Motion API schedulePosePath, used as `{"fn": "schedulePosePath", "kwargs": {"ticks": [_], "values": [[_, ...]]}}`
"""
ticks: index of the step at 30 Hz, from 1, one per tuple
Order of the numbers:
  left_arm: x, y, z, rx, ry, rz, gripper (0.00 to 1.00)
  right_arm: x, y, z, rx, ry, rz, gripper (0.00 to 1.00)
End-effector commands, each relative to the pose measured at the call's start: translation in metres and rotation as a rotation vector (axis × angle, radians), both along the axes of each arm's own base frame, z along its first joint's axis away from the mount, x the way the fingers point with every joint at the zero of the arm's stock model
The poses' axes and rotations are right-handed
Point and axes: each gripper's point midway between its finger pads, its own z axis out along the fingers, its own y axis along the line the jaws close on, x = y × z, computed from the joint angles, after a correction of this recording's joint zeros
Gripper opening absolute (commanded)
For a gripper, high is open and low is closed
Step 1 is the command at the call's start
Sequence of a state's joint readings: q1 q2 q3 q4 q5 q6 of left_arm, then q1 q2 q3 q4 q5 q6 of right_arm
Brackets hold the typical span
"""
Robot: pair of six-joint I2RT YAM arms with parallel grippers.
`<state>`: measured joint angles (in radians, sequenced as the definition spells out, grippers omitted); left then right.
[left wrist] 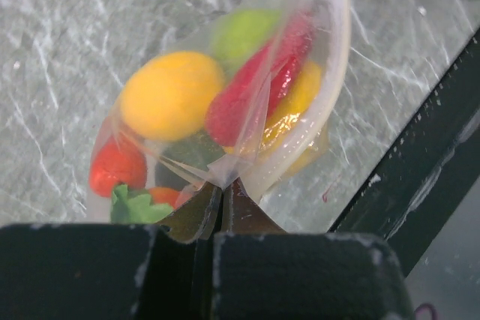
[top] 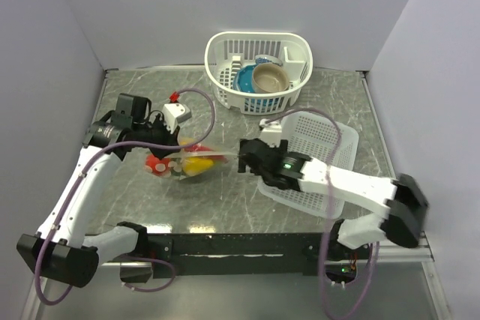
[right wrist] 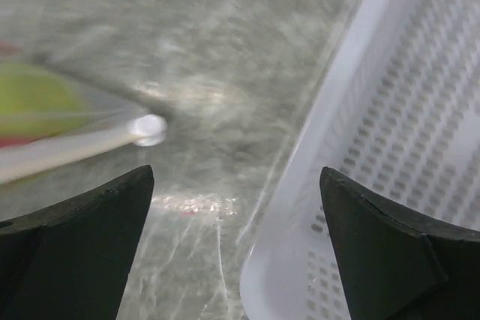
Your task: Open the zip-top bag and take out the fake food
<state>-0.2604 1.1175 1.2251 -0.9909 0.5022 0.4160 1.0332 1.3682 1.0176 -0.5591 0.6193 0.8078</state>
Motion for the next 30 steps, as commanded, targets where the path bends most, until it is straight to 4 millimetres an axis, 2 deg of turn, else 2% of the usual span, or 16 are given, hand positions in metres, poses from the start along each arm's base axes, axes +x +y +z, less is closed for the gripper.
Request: {"fn": "schedulePosePath", "kwargs": {"ticks": [1,3,5,7,9,12,16,21,24,25,27,28,29,30], "values": [[-0.017,-0.012,0.032,-0.05,-0.123,-0.166,0.01,-0.021,0.023,0.079,0.168,-0.244,0.364,1.0],[-0.024,-0.016,0.032,-0.064,-0.114,-0.22,0.01,-0.035,0.025,0.101,0.233,-0.338,0.496,0.97],[-0.031,-0.02,0.031,-0.082,-0.078,-0.269,0.01,-0.055,0.032,0.107,0.272,-0.373,0.652,0.83],[-0.033,-0.023,0.03,-0.086,-0.058,-0.311,0.01,-0.065,0.038,0.117,0.268,-0.437,0.76,0.72],[-0.039,-0.026,0.028,-0.096,-0.027,-0.349,0.01,-0.073,0.043,0.122,0.271,-0.449,0.833,0.72],[-0.047,-0.03,0.034,-0.123,-0.003,-0.41,0.01,-0.08,0.055,0.118,0.261,-0.431,0.906,0.75],[-0.054,-0.035,0.052,-0.155,-0.013,-0.46,0.01,-0.081,0.063,0.109,0.225,-0.434,0.924,0.79],[-0.059,-0.037,0.065,-0.178,-0.023,-0.47,0.01,-0.076,0.064,0.094,0.176,-0.414,0.912,0.8],[-0.06,-0.038,0.069,-0.189,-0.029,-0.471,0.01,-0.07,0.064,0.085,0.146,-0.41,0.894,0.75],[-0.062,-0.039,0.07,-0.195,-0.029,-0.475,0.01,-0.07,0.064,0.084,0.143,-0.414,0.896,0.54],[-0.065,-0.04,0.071,-0.211,-0.025,-0.478,0.01,-0.067,0.067,0.082,0.122,-0.406,0.899,0.26],[-0.067,-0.04,0.07,-0.211,-0.025,-0.481,0.01,-0.065,0.068,0.078,0.109,-0.394,0.896,0.02],[-0.067,-0.04,0.069,-0.212,-0.023,-0.479,0.01,-0.062,0.068,0.082,0.108,-0.397,0.88,0.0],[-0.067,-0.039,0.069,-0.211,-0.021,-0.474,0.11,-0.062,0.07,0.082,0.114,-0.393,0.872,0.0]]}}
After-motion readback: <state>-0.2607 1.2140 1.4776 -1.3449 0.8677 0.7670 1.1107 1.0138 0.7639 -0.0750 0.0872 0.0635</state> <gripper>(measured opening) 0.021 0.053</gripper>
